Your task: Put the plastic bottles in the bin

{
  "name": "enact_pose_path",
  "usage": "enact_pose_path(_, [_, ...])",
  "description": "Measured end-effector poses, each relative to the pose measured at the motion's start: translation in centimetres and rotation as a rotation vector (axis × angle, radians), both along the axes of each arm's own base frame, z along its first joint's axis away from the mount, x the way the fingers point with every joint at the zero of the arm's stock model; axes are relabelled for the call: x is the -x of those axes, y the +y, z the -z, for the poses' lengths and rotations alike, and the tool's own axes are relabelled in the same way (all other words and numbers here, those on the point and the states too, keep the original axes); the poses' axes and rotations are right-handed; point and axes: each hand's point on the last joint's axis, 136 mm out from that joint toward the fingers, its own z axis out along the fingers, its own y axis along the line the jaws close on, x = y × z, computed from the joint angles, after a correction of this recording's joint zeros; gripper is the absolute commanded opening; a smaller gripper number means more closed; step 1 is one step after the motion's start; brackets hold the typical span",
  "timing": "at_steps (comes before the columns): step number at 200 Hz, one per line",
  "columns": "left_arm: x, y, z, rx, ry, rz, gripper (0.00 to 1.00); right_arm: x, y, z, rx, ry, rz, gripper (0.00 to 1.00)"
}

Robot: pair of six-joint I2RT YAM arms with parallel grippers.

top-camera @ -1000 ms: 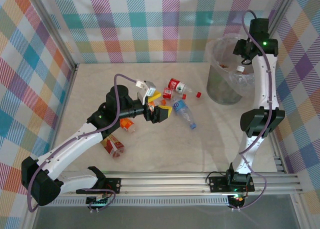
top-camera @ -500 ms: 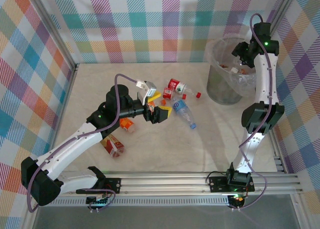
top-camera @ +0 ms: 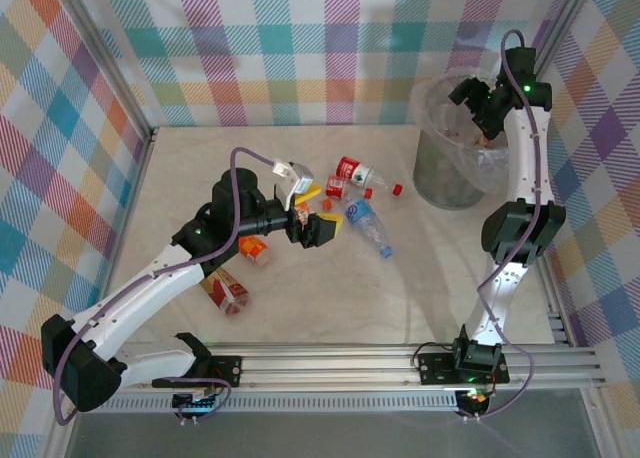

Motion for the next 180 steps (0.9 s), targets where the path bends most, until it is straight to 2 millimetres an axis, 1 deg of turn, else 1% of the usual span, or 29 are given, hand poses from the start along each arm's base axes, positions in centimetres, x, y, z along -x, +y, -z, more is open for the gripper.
enact_pose_path(41, [0.0, 0.0, 0.0, 0.000, -0.001, 0.000, 1.00, 0.1, 0.3, -0.4, -0.010, -0.007, -0.013, 0.92])
enact_pose_path(67, [0.0, 0.0, 0.0, -0.005, -0.010, 0.002, 1.00, 0.7, 0.7, -1.4, -0.008, -0.030, -0.046, 0.91])
enact_pose_path(94, [0.1, 0.1, -0.1, -0.012, -0.029, 0.007, 1.00, 2.6, 1.4, -3.2, 0.017, -0.070, -0.093, 0.92])
enact_pose_path(129, [0.3, 0.2, -0.2, -0.021, -0.051, 0.012, 1.00, 5.6, 2.5, -6.4, 0.076, -0.171, -0.169, 0.91])
enact_pose_path(153, [0.5, 0.4, -0.2, -0.031, -0.064, 0.016, 1.00, 7.7, 4.5, -7.9, 0.128, -0.242, -0.257, 0.91])
enact_pose_path(169, [0.5, 0.6, -0.3, -0.037, -0.078, 0.011, 1.00, 9.0, 6.7, -8.5, 0.166, -0.280, -0.339, 0.91])
enact_pose_path(180, [0.6, 0.8, -0.3, -0.048, -0.086, 0.003, 1.00, 10.0, 8.6, -8.9, 0.194, -0.302, -0.405, 0.91])
